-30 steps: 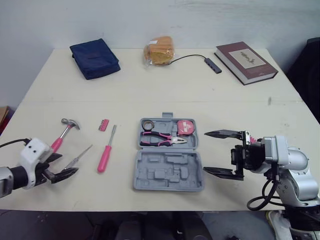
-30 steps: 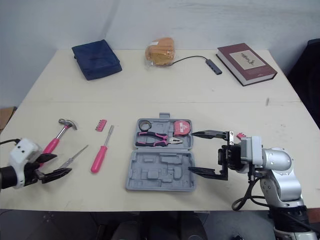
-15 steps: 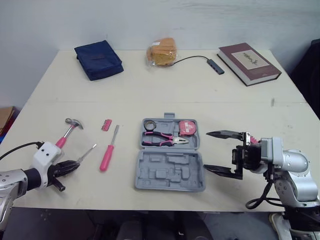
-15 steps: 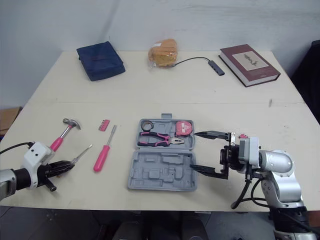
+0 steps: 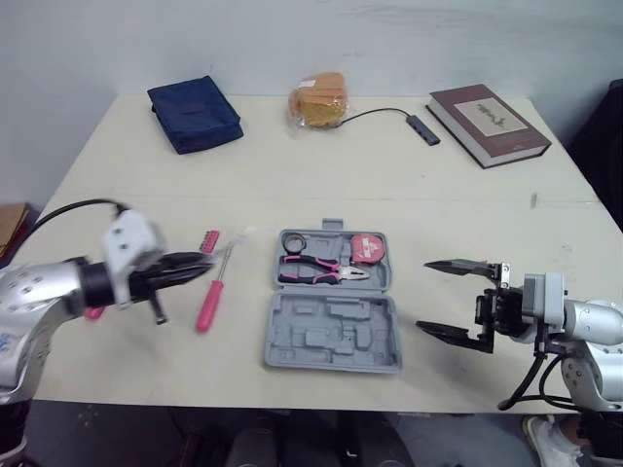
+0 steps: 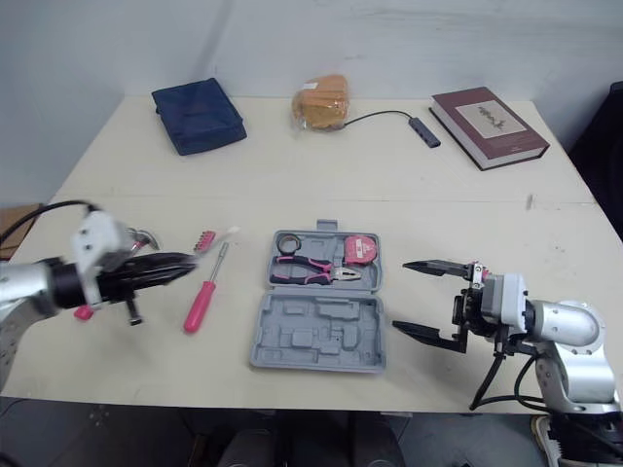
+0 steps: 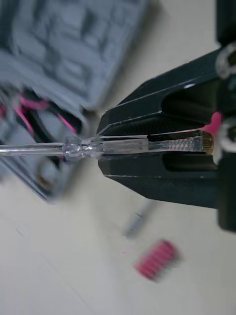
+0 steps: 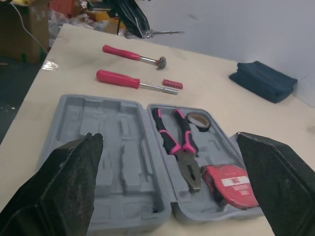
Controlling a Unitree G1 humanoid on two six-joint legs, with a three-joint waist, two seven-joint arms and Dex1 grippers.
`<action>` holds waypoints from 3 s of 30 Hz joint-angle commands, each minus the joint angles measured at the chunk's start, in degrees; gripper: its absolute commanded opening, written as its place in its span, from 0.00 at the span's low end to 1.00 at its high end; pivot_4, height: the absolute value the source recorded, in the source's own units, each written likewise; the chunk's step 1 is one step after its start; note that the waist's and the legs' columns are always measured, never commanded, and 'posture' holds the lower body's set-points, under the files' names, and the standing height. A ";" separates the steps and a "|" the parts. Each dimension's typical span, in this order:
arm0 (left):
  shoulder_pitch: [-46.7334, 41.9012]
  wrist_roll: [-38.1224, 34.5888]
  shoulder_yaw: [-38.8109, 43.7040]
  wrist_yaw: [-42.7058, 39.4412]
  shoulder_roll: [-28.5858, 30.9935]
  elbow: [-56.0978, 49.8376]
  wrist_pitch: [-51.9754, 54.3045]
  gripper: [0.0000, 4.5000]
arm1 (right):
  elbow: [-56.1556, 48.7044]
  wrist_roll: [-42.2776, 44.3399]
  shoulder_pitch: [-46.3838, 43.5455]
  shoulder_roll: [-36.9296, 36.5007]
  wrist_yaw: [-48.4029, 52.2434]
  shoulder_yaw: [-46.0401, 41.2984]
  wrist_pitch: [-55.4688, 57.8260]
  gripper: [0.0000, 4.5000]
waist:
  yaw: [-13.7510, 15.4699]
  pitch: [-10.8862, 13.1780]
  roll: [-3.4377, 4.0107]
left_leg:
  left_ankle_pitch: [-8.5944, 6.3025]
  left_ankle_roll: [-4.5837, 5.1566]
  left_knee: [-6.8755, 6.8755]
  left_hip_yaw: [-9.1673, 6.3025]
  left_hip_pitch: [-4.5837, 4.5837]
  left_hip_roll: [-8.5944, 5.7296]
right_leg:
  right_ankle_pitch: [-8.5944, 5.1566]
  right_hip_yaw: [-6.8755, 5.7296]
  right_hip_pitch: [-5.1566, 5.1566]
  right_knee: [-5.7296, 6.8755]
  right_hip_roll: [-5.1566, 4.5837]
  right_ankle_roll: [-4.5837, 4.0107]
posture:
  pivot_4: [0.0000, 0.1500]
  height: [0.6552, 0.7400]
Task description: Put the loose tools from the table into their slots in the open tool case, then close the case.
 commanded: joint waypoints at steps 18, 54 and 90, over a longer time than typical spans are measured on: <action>-31.47 24.36 -47.03 -1.33 -9.41 0.94 13.58 0.00 | -1.54 0.47 5.68 1.73 -0.85 -2.63 -0.90 1.00 | -0.06 0.08 -0.11 | -0.04 0.08 0.61 0.18 -0.15 0.13 | 0.05 0.49 -0.05 0.07 0.94 0.16 | 1.00 1.00; -31.54 36.90 -47.00 -3.74 -12.72 6.52 7.59 0.00 | -5.33 0.67 6.84 2.09 -2.47 -1.79 0.70 1.00 | 0.18 0.08 -0.12 | -0.05 0.12 0.77 0.16 -0.17 0.14 | 0.05 0.49 -0.04 0.21 0.84 0.18 | 1.00 1.00; -16.03 17.29 -18.41 -2.44 -25.83 17.42 -18.54 0.01 | -6.14 0.35 6.81 2.08 -3.92 -1.04 2.98 1.00 | 0.02 0.08 -0.12 | -0.05 0.12 0.88 0.19 -0.09 0.17 | 0.06 0.47 -0.05 0.47 0.71 0.19 | 1.00 1.00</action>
